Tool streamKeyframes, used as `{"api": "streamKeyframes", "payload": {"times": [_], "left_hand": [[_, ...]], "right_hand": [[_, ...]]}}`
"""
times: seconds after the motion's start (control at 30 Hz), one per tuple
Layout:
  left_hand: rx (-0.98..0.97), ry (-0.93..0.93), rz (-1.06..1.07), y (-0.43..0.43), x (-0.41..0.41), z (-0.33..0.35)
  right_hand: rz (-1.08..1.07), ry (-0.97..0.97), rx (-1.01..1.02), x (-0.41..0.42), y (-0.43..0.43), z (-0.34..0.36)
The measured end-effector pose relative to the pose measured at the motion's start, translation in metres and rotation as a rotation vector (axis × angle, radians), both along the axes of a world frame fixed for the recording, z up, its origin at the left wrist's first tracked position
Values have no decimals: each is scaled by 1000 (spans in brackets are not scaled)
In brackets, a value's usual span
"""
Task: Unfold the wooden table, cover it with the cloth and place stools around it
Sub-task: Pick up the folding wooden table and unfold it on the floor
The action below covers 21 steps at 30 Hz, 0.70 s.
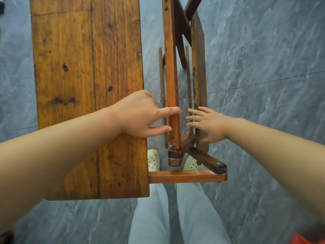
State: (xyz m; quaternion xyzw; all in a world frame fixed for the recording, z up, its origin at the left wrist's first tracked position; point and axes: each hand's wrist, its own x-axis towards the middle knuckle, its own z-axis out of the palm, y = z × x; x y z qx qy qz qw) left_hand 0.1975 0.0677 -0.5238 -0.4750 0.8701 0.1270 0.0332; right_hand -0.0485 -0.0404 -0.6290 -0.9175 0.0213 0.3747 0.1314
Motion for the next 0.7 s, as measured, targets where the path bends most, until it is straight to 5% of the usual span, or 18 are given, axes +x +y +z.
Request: {"api": "streamKeyframes", "payload": {"times": [0.23,0.7], "left_hand": [[-11,20,-5,1,0,-6],[82,63,9,6,11,-3]], "right_hand": [[248,-16,-223,0,-3,-11],[370,-43,-107,24,-12,3]]}}
